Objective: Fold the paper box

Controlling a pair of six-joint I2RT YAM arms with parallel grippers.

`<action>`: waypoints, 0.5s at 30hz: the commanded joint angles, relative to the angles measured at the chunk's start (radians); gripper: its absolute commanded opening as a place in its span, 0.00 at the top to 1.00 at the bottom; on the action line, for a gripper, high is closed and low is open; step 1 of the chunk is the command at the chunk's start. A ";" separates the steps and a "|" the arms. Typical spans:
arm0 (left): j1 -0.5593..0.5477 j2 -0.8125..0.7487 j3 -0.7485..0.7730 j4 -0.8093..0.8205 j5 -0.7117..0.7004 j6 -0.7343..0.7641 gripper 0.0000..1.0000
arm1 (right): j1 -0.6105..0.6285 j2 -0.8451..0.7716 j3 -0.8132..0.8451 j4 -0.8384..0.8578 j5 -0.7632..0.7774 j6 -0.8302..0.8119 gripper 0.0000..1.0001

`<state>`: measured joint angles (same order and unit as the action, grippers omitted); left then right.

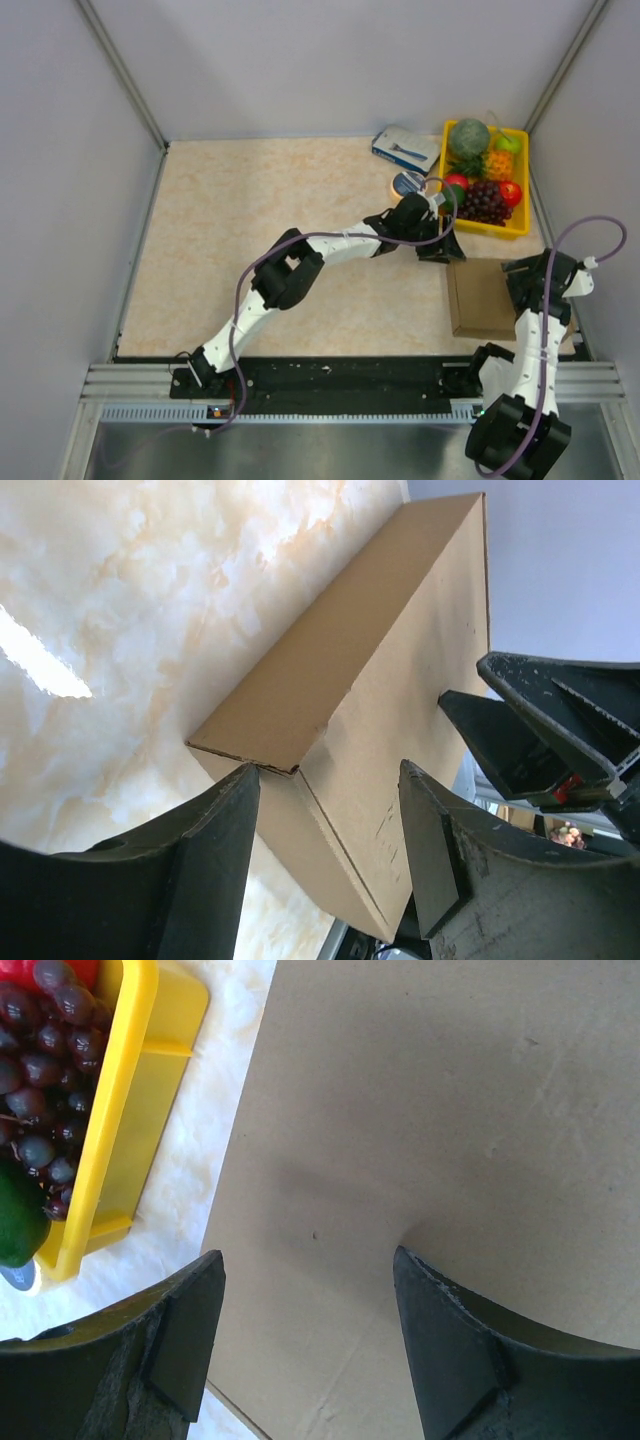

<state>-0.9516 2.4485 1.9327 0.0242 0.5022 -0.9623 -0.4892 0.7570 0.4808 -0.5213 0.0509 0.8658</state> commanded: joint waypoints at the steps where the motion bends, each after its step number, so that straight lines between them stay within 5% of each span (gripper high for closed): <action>1: -0.003 0.017 0.086 0.039 -0.018 0.022 0.38 | 0.005 -0.025 -0.056 -0.164 -0.105 0.056 0.32; 15: 0.010 -0.225 -0.187 0.091 -0.070 0.089 0.27 | 0.006 0.091 0.128 -0.089 -0.069 -0.188 0.31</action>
<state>-0.9470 2.3993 1.7935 0.0566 0.4706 -0.9302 -0.4885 0.8181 0.5396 -0.5674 0.0132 0.7769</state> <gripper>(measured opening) 0.703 0.685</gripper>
